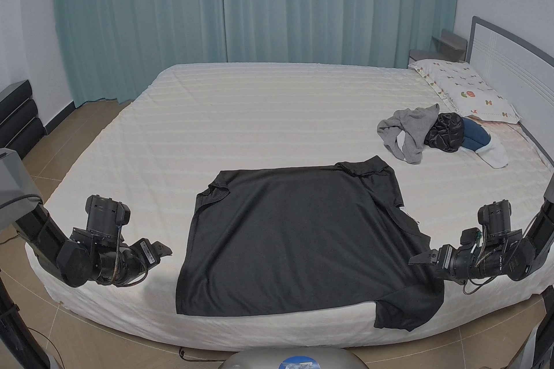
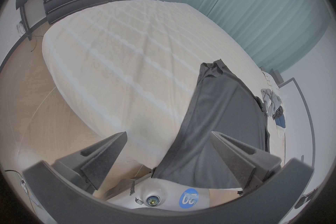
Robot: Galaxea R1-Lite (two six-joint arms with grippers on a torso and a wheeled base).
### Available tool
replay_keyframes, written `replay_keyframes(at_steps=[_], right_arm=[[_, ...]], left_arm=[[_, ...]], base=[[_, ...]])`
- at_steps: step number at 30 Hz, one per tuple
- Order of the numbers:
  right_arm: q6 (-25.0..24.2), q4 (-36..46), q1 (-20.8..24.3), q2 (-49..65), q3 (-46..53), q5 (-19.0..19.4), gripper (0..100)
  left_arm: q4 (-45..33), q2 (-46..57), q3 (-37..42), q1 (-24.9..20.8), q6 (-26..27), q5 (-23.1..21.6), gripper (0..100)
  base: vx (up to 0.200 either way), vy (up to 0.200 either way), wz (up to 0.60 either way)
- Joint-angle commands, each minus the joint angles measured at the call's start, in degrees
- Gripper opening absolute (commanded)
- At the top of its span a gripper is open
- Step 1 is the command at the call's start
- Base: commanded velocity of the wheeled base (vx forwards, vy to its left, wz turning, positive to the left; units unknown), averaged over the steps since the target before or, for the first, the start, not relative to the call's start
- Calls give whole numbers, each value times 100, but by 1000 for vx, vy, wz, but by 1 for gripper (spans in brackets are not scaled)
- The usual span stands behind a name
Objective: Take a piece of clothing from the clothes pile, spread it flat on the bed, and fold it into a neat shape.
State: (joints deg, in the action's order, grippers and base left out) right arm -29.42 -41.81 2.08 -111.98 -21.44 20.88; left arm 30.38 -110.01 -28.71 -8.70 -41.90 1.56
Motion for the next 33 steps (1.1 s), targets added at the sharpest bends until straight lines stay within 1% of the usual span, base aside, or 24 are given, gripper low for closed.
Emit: replay_keyframes(at_steps=[1,5,10,12,17,21,23,27,29,30,33], right_arm=[[-108,-2,55,54,-18,4,100],[-135,-46,64,63,-27,-5,100],[-187,-231,73,45,9,-5,100],[-187,-231,73,45,9,-5,100],[-187,-240,108,27,0,-5,100],[-240,-240,134,27,-9,4,100],[-389,-248,196,19,-27,4,100],[-504,-345,231,-34,-27,-5,100],[-504,-345,231,-34,-27,-5,100],[-521,-477,231,-61,9,-5,100],[-627,-486,249,-61,9,-5,100]], left_arm=[[3,-3,-56,44,-11,-95,100],[-6,23,-56,35,-169,-349,100],[3,-3,-73,27,-196,-393,100],[3,-3,-82,27,-213,-402,100],[3,-29,-276,18,-512,-411,100],[-6,-82,-487,-26,-574,-420,100],[-23,-205,-821,-114,-583,-411,100],[-41,-671,-1471,-184,-574,-420,100],[-41,-671,-1471,-184,-574,-420,100],[-32,-1163,-2033,-316,-574,-429,100],[-50,-1708,-2684,-483,-574,-420,100]], base=[[200,0,0],[200,0,0],[200,0,0],[0,0,0],[0,0,0],[0,0,0],[0,0,0],[0,0,0],[0,0,0],[0,0,0],[0,0,0]])
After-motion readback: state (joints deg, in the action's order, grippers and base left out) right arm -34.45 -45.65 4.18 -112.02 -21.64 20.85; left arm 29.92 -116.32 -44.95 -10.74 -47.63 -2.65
